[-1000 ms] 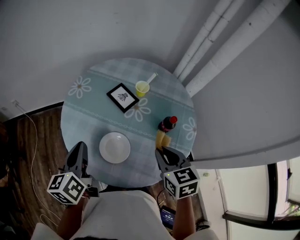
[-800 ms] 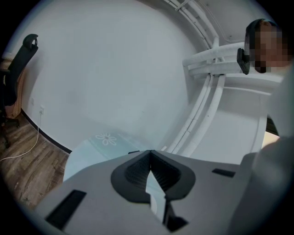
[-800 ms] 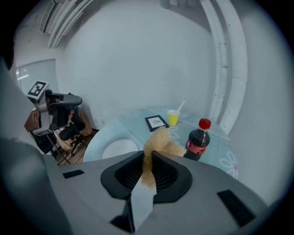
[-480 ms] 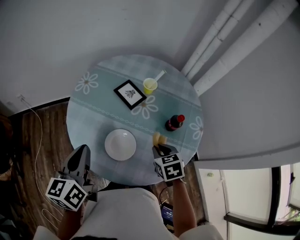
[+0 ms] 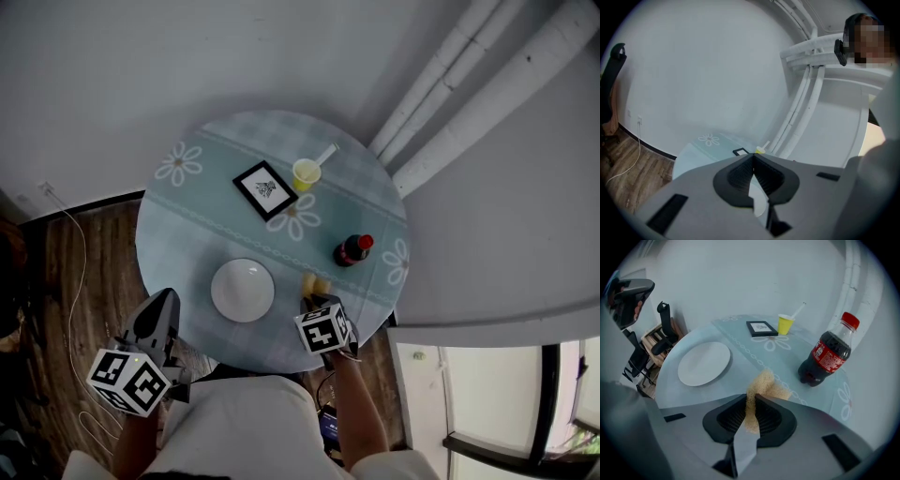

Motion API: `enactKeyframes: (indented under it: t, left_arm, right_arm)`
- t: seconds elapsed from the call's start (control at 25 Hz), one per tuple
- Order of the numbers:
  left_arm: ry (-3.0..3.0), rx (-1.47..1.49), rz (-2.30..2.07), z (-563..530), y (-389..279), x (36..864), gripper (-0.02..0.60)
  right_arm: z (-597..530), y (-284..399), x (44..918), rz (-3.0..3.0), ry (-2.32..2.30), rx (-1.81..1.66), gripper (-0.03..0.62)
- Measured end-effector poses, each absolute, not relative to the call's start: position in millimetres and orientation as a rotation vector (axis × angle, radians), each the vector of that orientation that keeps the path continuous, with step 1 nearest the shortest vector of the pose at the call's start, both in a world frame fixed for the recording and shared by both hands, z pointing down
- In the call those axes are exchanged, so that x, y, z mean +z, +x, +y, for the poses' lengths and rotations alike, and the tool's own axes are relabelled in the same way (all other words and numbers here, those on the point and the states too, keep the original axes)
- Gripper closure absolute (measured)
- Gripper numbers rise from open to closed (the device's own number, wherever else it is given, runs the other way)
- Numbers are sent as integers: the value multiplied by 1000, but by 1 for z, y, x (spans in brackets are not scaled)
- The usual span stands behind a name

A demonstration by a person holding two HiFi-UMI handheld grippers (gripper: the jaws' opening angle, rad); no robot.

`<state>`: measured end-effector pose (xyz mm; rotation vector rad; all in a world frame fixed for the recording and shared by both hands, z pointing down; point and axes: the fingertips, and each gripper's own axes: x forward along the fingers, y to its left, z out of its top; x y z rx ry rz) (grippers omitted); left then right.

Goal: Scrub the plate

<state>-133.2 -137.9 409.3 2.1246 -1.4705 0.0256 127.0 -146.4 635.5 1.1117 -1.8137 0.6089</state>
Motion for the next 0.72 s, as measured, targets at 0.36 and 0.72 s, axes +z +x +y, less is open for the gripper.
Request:
enactKeyframes:
  t: [0.36,0.72]
  left_arm:
    - [2109,44,-1497,-149,-137,416,572]
    - [2086,56,-1475,-150,-134,431,572]
  right_arm:
    - [-136,105,651,-1751,974,395,488]
    - [-142,94,619,-1974,1128,619,412]
